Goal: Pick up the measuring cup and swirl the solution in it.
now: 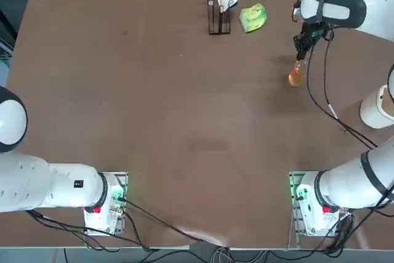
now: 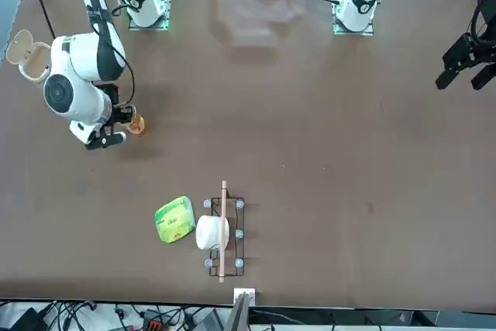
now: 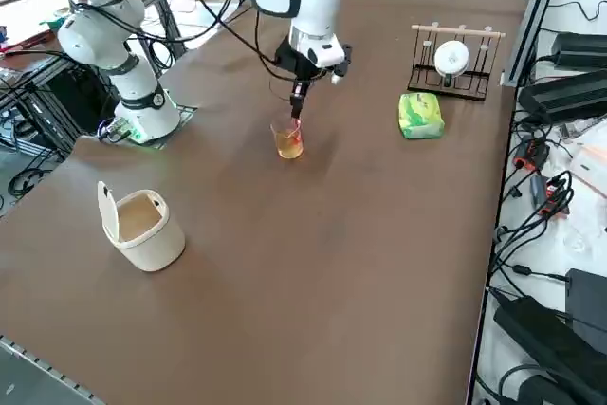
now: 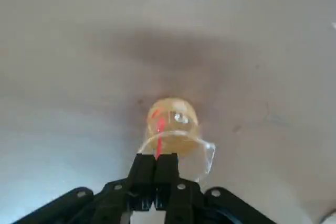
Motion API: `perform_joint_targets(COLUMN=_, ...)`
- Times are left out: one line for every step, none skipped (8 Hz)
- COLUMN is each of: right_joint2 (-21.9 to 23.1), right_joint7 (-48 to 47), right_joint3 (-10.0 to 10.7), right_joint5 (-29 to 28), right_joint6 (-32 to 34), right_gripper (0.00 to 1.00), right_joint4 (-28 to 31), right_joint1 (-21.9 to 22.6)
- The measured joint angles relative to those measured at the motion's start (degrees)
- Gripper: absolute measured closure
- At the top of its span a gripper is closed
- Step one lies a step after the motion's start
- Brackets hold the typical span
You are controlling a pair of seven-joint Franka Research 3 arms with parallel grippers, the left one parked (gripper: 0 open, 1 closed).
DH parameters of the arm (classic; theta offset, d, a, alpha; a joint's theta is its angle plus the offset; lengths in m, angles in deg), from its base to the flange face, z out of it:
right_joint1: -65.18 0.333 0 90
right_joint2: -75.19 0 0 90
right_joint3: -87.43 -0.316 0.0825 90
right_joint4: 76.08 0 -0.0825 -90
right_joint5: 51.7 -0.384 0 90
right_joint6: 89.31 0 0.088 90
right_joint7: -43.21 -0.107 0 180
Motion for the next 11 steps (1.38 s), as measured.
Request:
perform_joint_targets(right_joint2=0.2, right_joint7=0.0, right_joint3=0.0, right_joint5=0.0, right_joint6=2.4, right_gripper=0.98, right_joint4=-0.1, right_joint1=0.0)
perform_joint_targets(right_joint2=0.6, right_joint7=0.2, right_joint3=-0.1, right_joint5=0.0, right_joint6=4.0, right_gripper=0.98, right_joint4=-0.1, right_joint1=0.2)
perform_joint_targets(right_joint2=0.8, right_joint7=0.4, right_joint3=-0.1, right_joint5=0.2, right_joint6=4.3, right_gripper=0.98, right_joint4=-0.1, right_joint1=0.3)
perform_joint_targets(right_joint2=0.9, right_joint7=0.9, right_joint3=-0.1, right_joint5=2.3, right_joint6=3.9, right_gripper=0.98, right_joint4=-0.2, right_joint1=0.3)
perform_joint_targets(right_joint2=0.9, right_joint7=1.0, right_joint3=-0.1, right_joint5=5.5, right_joint6=3.1, right_gripper=0.98, right_joint4=-0.3, right_joint1=0.3)
perform_joint_targets(right_joint2=0.9, right_joint7=1.0, right_joint3=-0.1, right_joint5=7.3, right_joint6=1.4, right_gripper=0.98, right_joint4=-0.4, right_joint1=0.2)
perform_joint_targets(right_joint2=0.7, right_joint7=1.0, right_joint3=-0.1, right_joint5=7.8, right_joint6=-0.7, right_gripper=0.98, right_joint4=-0.4, right_joint1=0.3)
perform_joint_targets(right_joint2=0.6, right_joint7=1.0, right_joint3=-0.2, right_joint5=7.8, right_joint6=-2.3, right_gripper=0.98, right_joint4=-0.3, right_joint1=0.6)
perform_joint_targets(right_joint2=0.5, right_joint7=0.1, right_joint3=-0.2, right_joint5=7.8, right_joint6=-2.9, right_gripper=0.98, right_joint4=-0.3, right_joint1=1.2)
perform_joint_targets(right_joint2=0.4, right_joint7=-1.7, right_joint3=-0.3, right_joint5=7.7, right_joint6=-2.9, right_gripper=0.98, right_joint4=-0.3, right_joint1=1.9)
perform_joint_targets(right_joint2=0.3, right_joint7=-3.7, right_joint3=-0.3, right_joint5=7.0, right_joint6=-3.0, right_gripper=0.98, right_joint4=-0.2, right_joint1=2.7)
